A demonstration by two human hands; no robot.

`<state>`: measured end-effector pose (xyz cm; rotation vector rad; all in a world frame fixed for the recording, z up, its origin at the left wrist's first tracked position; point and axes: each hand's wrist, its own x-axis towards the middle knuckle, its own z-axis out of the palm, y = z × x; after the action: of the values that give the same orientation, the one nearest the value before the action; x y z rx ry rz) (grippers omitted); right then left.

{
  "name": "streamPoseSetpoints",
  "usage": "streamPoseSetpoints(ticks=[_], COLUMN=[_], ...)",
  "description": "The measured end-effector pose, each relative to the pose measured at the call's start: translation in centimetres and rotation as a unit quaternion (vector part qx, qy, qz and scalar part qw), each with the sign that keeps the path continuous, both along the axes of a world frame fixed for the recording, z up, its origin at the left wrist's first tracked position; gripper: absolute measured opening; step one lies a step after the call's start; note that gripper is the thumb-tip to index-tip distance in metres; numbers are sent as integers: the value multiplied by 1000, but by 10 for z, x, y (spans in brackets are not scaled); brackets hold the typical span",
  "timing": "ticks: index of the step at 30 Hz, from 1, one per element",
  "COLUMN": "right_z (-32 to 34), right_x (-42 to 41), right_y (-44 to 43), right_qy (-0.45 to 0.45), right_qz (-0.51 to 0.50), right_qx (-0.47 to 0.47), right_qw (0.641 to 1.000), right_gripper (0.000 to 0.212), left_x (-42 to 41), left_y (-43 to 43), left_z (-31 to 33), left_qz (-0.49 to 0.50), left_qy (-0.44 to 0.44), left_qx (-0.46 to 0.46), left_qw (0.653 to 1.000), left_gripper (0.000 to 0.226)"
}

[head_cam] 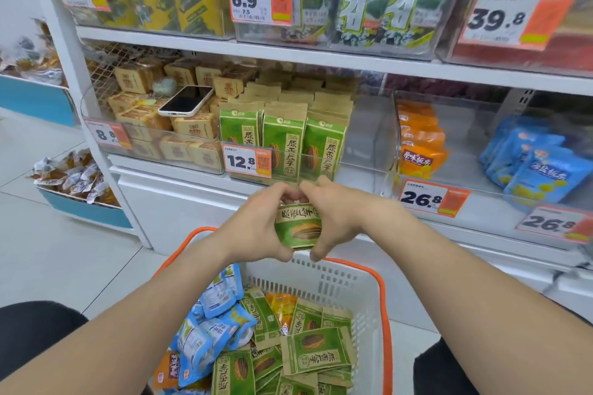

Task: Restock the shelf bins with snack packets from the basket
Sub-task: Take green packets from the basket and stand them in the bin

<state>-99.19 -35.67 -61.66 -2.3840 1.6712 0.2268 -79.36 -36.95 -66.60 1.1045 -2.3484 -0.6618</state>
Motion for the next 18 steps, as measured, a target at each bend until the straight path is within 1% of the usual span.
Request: streamPoseSetpoints(ticks=[4, 7, 8, 10, 12, 14, 15, 16, 18], right_z=[0, 3, 6, 14, 25, 34, 38, 40, 44], right_x=[-8, -11, -13, -19, -26, -29, -29, -28, -22], right_y=[3, 7, 8, 9, 10, 13, 15, 17, 22], right_qy=[-23, -28, -50, -119, -200, -267, -299, -331, -378], right_qz=[11, -5, -19, -49, -84, -123, -137, -151, -157], right_qx=[-88, -110, -103, -88, -91, -114, -130, -137, -131], right_qw=[996, 994, 993, 988, 972, 949, 935, 921, 903], right_gripper=[83, 86, 85, 71, 61, 55, 50, 45, 41], left_x=[-10, -20, -23, -27, -31, -35, -37, -40, -48], left_y=[4, 8, 10, 12, 11, 11, 10, 9, 7], left_z=[4, 8, 10, 13, 16, 20, 23, 27, 34], left_qz=[24, 32, 33, 52, 89, 155, 184, 200, 194], left_qy=[29, 24, 28, 33, 46, 126, 179, 228, 294], left_qx=[-15, -40, -51, -79, -150, -201, -197, -164, -33], left_qw=[999, 998, 998, 995, 984, 959, 946, 939, 935], left_gripper=[91, 89, 88, 86, 87, 84, 80, 70, 39])
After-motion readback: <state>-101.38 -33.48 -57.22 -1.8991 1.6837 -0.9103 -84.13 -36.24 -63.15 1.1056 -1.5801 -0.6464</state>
